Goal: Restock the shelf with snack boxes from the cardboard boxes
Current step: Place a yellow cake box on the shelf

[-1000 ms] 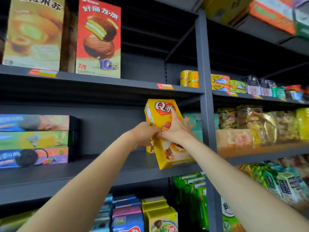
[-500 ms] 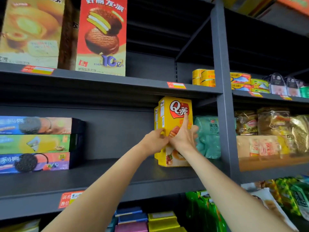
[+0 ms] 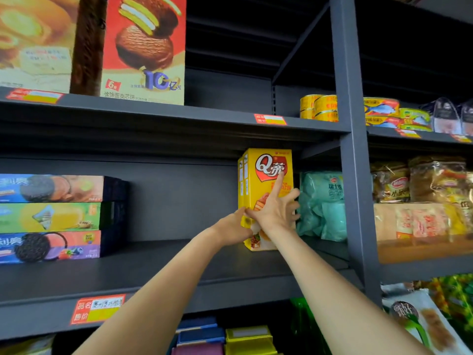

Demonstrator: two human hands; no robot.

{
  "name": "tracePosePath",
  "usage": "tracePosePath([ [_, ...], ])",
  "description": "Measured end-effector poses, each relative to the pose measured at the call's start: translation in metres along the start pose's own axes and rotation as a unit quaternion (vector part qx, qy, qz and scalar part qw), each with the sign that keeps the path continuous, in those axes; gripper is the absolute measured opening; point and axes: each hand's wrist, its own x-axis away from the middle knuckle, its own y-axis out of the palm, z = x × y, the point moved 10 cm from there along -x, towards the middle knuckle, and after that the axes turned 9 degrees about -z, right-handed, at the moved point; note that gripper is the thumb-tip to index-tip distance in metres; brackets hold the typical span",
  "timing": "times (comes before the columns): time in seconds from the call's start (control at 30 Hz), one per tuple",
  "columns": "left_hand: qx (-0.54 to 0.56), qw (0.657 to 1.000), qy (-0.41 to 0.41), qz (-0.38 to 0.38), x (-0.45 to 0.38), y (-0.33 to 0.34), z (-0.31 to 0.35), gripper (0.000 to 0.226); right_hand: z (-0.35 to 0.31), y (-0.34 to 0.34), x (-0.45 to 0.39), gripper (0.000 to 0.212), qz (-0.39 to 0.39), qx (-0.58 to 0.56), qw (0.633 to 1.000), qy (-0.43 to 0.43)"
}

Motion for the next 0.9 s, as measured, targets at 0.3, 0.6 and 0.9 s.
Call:
tracePosePath([
  [0.3,-0.077,0.994,-0.053,0.06,0.009,-0.011,-0.011,0.054,0.006,0.012,0.005,0.128,-0.032,0.034,0.999,-0.015],
  [0.6,-0.13,0.936,0.003,0.326,0.089,-0.045,0.006,0.044,-0.063,-0.041,0.084,0.068,0.142,-0.061,0.959,-0.239],
  [0.9,-0.119,0.812,-0.005,0.571,0.329,-0.111,-0.066,0.03,-0.201,-0.039,0.283,0.049,0.161,-0.353,0.811,-0.437],
])
